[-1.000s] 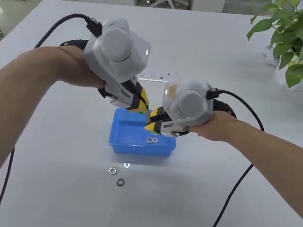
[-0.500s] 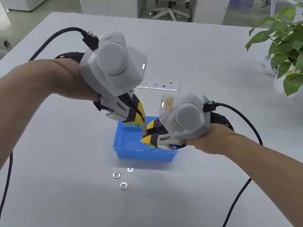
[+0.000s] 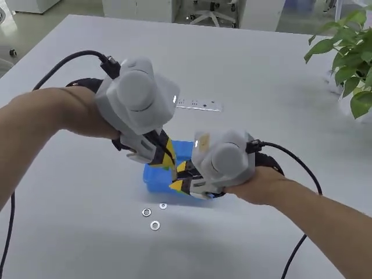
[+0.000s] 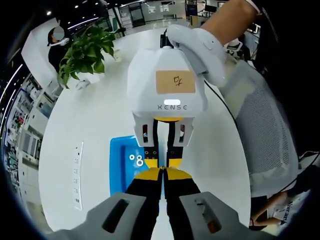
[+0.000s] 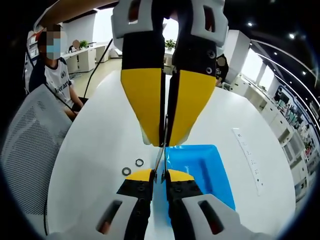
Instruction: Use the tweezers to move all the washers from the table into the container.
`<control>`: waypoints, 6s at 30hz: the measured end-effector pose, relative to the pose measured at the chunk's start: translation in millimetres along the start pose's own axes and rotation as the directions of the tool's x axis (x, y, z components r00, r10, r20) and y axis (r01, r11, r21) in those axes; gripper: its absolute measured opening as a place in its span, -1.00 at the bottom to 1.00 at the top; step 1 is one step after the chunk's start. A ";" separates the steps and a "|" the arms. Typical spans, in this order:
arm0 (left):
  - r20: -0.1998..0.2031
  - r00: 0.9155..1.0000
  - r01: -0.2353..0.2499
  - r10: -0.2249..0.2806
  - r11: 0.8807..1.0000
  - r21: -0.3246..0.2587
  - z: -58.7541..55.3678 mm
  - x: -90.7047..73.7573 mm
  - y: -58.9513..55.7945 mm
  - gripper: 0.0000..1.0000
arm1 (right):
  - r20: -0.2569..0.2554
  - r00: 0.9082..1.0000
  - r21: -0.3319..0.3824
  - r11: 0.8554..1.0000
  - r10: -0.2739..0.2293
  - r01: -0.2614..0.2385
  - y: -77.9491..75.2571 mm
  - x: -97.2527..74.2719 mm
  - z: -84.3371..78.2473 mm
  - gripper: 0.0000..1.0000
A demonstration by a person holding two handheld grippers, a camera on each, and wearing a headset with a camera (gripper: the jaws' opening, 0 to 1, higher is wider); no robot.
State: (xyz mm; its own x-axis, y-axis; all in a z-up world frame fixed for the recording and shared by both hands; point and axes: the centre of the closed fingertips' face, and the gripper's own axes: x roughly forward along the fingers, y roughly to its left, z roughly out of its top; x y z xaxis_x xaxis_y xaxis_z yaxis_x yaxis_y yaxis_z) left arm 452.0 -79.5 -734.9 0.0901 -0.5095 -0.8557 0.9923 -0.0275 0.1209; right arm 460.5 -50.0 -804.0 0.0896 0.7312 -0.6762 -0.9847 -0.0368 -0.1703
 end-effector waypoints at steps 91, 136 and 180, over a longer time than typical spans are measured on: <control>0.002 0.999 0.050 -0.050 0.992 -0.119 -46.4 29.2 -57.8 -0.90 | 0.018 0.994 0.054 0.992 0.112 -0.113 68.0 52.9 -16.9 -0.79; 0.000 1.000 0.023 -0.023 0.993 -0.118 -33.2 6.3 -49.9 -0.90 | 0.014 0.993 0.031 0.993 0.113 -0.114 58.0 34.7 2.0 -0.80; 0.030 0.998 -0.059 0.061 0.997 -0.056 -5.7 -15.1 23.8 -0.90 | 0.018 1.000 -0.015 1.000 0.022 -0.021 -26.1 1.3 10.0 -0.80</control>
State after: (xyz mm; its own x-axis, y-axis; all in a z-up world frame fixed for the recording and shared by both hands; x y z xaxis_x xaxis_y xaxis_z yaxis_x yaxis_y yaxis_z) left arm 474.8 -67.6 -722.0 0.1477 -0.5358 -0.8313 0.9884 0.0506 0.1430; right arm 484.8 -41.3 -793.3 0.0656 0.7427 -0.6664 -0.9840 -0.0627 -0.1668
